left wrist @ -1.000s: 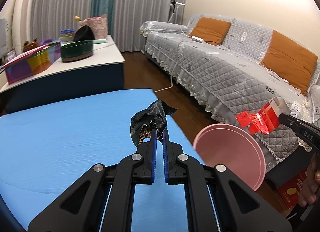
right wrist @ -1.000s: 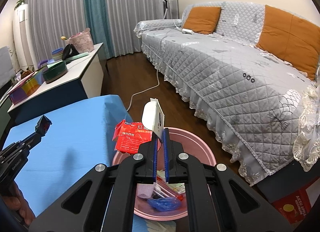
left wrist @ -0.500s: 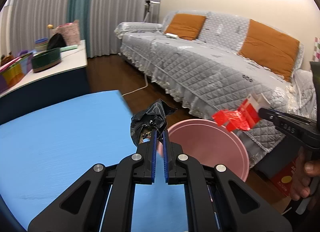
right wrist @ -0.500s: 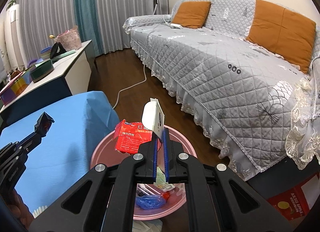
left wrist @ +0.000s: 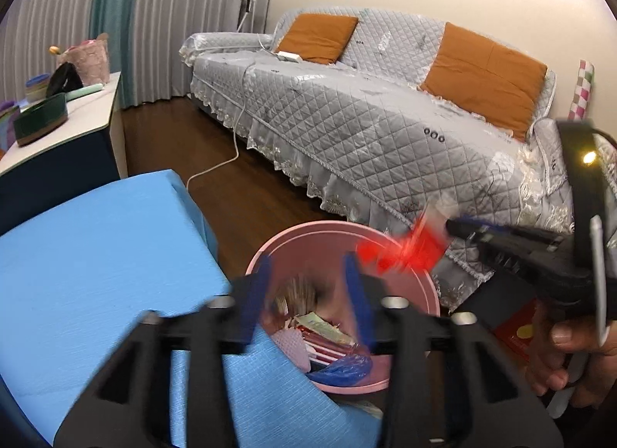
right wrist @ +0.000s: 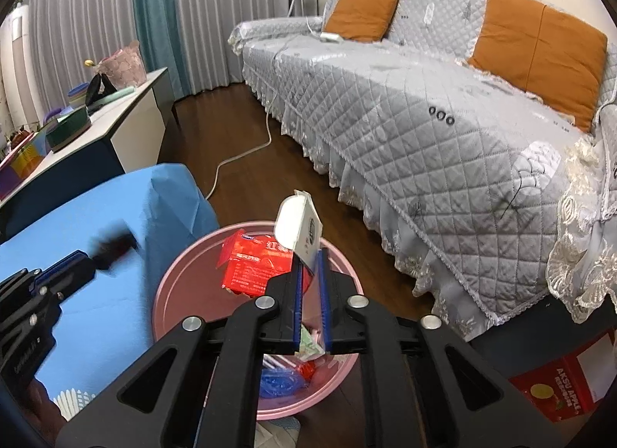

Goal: Collect trash

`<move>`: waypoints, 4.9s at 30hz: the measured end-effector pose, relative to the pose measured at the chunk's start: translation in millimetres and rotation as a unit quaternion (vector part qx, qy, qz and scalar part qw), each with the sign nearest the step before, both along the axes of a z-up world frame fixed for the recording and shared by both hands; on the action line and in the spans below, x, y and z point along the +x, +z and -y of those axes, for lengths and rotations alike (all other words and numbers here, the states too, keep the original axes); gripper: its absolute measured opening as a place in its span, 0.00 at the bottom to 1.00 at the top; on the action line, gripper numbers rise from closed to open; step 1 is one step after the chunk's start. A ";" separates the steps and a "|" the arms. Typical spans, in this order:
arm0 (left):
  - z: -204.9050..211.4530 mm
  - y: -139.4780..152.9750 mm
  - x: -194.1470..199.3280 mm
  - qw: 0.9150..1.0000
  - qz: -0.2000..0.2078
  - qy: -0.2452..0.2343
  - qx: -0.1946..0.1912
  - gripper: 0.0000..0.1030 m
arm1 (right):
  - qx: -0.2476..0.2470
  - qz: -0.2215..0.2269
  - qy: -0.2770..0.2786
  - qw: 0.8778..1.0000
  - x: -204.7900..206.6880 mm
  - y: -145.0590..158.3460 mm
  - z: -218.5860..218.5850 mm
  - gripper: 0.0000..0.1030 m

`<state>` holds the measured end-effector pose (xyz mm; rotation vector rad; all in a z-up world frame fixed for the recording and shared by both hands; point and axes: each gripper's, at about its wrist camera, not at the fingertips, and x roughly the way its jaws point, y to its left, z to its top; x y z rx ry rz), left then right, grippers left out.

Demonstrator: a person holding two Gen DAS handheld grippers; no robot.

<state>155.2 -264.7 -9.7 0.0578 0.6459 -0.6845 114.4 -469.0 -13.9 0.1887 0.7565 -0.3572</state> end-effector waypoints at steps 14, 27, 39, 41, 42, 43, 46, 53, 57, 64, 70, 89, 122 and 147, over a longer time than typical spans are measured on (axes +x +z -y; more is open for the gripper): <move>-22.7 13.8 -14.1 1.000 -0.001 0.026 -0.010 0.56 | 0.016 -0.003 -0.009 1.000 -4.9 4.8 -4.7 0.64; -75.6 40.4 -70.5 0.997 0.024 0.075 -0.011 0.77 | -0.010 0.048 0.014 0.999 -52.0 46.1 -52.6 0.80; -173.7 50.0 -113.2 0.978 0.025 0.209 0.012 0.81 | -0.019 0.086 0.072 0.993 -89.9 67.4 -143.7 0.88; -192.6 50.5 -123.1 0.974 0.025 0.225 0.019 0.81 | -0.017 0.088 0.086 0.992 -96.5 68.2 -160.8 0.89; -204.4 50.2 -129.0 0.971 0.024 0.235 0.026 0.81 | -0.017 0.087 0.090 0.992 -99.1 68.1 -168.2 0.90; -211.2 50.1 -133.9 0.970 0.023 0.240 0.028 0.81 | -0.015 0.087 0.095 0.992 -101.6 67.7 -175.7 0.91; -240.0 49.5 -153.4 0.963 0.021 0.266 0.031 0.81 | -0.012 0.083 0.113 0.990 -109.5 65.4 -195.2 0.91; -276.9 44.0 -188.7 0.949 0.029 0.313 0.032 0.86 | -0.015 0.085 0.132 0.988 -134.5 60.2 -229.3 0.92; -278.1 36.5 -183.3 0.944 0.029 0.326 0.047 0.86 | -0.019 0.081 0.140 0.987 -130.8 56.7 -240.3 0.92; -280.2 24.2 -173.6 0.940 0.012 0.337 0.051 0.86 | -0.028 0.068 0.161 0.984 -119.8 46.8 -255.5 0.93; -277.4 19.8 -170.8 0.941 0.004 0.334 0.051 0.86 | -0.023 0.057 0.161 0.985 -112.9 41.7 -254.8 0.93; -271.1 18.4 -170.8 0.942 0.005 0.331 0.053 0.86 | -0.021 0.050 0.163 0.985 -109.5 37.1 -256.4 0.93; -266.3 18.3 -168.9 0.945 0.004 0.323 0.050 0.86 | -0.029 0.052 0.158 0.986 -112.9 41.1 -250.3 0.93; -266.9 15.6 -164.6 0.947 -0.001 0.318 0.051 0.86 | -0.030 0.051 0.159 0.986 -113.1 41.5 -249.5 0.93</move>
